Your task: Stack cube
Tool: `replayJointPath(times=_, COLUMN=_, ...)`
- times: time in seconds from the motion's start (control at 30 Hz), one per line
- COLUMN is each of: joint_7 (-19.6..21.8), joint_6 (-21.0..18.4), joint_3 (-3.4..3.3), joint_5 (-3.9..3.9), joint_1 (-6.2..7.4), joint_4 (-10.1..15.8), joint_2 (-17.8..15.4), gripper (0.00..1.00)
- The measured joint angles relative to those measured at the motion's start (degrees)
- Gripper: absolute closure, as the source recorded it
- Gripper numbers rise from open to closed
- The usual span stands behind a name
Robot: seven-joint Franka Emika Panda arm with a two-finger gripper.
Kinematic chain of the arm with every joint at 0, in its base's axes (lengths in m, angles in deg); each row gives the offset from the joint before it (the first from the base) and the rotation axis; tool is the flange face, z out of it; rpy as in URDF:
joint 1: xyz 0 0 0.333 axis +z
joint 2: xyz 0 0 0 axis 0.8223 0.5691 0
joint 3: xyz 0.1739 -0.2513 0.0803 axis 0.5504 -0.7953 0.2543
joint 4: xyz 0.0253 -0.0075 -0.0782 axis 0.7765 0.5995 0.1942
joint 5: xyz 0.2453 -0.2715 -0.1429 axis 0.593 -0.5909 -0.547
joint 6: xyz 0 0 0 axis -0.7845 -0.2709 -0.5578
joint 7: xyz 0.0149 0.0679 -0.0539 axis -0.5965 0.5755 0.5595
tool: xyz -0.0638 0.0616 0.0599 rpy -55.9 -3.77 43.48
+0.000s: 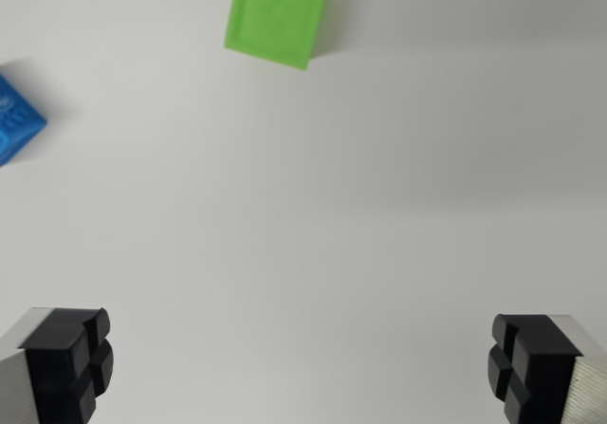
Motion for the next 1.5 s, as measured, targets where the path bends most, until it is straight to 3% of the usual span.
replayJointPath(times=0.77, joint_7=2.82, joint_6=6.36, joint_3=0.11, joint_5=0.42, joint_1=0.12, joint_4=-0.09, joint_2=5.49, gripper=0.0)
replayJointPath(times=1.5, joint_7=7.56, joint_6=15.91, joint_3=0.15, joint_5=1.63, joint_1=0.64, joint_4=-2.84, joint_2=16.1, gripper=0.0)
